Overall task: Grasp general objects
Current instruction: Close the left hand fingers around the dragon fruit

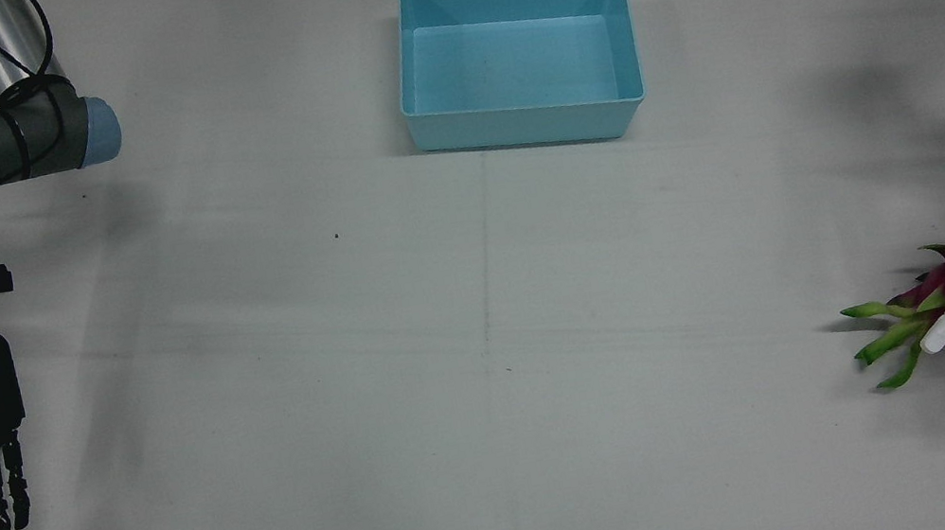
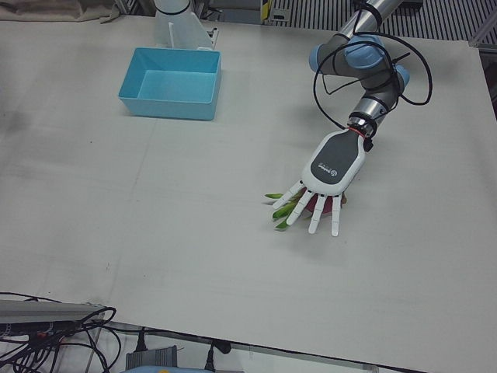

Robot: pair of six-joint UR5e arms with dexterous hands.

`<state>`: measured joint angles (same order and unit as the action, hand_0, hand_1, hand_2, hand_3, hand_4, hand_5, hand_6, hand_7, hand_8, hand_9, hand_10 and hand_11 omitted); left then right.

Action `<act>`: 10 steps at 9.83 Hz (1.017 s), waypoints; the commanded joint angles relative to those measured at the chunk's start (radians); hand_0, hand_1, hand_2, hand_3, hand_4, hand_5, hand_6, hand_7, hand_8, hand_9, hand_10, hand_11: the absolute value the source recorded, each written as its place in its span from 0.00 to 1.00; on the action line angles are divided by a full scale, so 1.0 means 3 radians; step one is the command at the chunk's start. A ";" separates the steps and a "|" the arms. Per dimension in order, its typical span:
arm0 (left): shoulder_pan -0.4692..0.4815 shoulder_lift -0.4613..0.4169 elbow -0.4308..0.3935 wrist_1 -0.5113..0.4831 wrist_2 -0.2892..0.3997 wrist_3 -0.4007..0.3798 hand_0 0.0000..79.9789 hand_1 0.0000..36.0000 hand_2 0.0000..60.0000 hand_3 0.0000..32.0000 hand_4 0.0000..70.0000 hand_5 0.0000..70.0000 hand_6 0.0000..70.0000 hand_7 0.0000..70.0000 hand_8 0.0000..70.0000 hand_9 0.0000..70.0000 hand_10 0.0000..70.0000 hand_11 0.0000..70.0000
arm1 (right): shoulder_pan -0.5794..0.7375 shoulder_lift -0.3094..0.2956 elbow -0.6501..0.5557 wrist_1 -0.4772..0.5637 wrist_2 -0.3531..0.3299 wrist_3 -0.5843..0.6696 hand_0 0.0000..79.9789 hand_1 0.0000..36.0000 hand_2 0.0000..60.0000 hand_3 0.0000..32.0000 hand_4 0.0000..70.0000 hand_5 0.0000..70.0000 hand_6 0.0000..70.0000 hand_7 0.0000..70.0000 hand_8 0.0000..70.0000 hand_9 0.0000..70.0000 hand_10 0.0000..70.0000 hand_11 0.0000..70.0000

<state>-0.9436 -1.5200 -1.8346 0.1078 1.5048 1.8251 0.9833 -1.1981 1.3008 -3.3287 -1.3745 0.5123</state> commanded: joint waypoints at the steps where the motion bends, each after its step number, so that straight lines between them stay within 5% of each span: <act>1: 0.0230 -0.0016 -0.0025 0.0238 0.0000 0.0205 0.00 0.19 0.97 1.00 0.00 0.00 0.00 0.00 0.00 0.00 0.00 0.00 | 0.0000 0.0000 0.0000 0.0000 0.0000 0.0000 0.00 0.00 0.00 0.00 0.00 0.00 0.00 0.00 0.00 0.00 0.00 0.00; 2: 0.0256 -0.0011 -0.0031 0.0274 0.0020 0.0196 0.00 0.00 0.76 1.00 0.00 0.00 0.00 0.00 0.00 0.00 0.00 0.00 | 0.0000 0.0000 0.0000 0.0000 0.0000 0.0000 0.00 0.00 0.00 0.00 0.00 0.00 0.00 0.00 0.00 0.00 0.00 0.00; 3: 0.0297 -0.0011 -0.0010 0.0280 0.0061 0.0206 0.00 0.00 0.53 1.00 0.00 0.00 0.00 0.00 0.00 0.00 0.00 0.00 | 0.0000 0.0000 0.0000 0.0000 0.0000 0.0000 0.00 0.00 0.00 0.00 0.00 0.00 0.00 0.00 0.00 0.00 0.00 0.00; 4: 0.0307 -0.0011 0.0000 0.0280 0.0056 0.0206 0.00 0.00 0.46 1.00 0.00 0.00 0.00 0.00 0.00 0.00 0.00 0.00 | 0.0000 0.0000 0.0000 0.0000 0.0000 0.0000 0.00 0.00 0.00 0.00 0.00 0.00 0.00 0.00 0.00 0.00 0.00 0.00; 8: 0.0318 -0.0016 0.0035 0.0357 0.0046 0.0216 0.00 0.00 0.82 1.00 0.00 0.00 0.00 0.00 0.00 0.00 0.00 0.00 | 0.0000 0.0000 0.0000 0.0000 0.0000 0.0000 0.00 0.00 0.00 0.00 0.00 0.00 0.00 0.00 0.00 0.00 0.00 0.00; 9: 0.0323 -0.0016 0.0086 0.0357 0.0046 0.0216 0.00 0.13 1.00 1.00 0.00 0.00 0.00 0.00 0.00 0.00 0.00 0.00 | 0.0000 0.0000 0.0000 0.0000 0.0000 0.0000 0.00 0.00 0.00 0.00 0.00 0.00 0.00 0.00 0.00 0.00 0.00 0.00; 10: 0.0323 -0.0016 0.0107 0.0352 0.0041 0.0246 0.00 0.22 1.00 1.00 0.00 0.00 0.00 0.00 0.00 0.00 0.00 0.00 | 0.0000 0.0000 0.0000 0.0000 0.0000 0.0000 0.00 0.00 0.00 0.00 0.00 0.00 0.00 0.00 0.00 0.00 0.00 0.00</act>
<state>-0.8484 -1.5246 -1.8229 0.2119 1.5192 1.8890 0.9833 -1.1980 1.3008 -3.3287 -1.3744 0.5123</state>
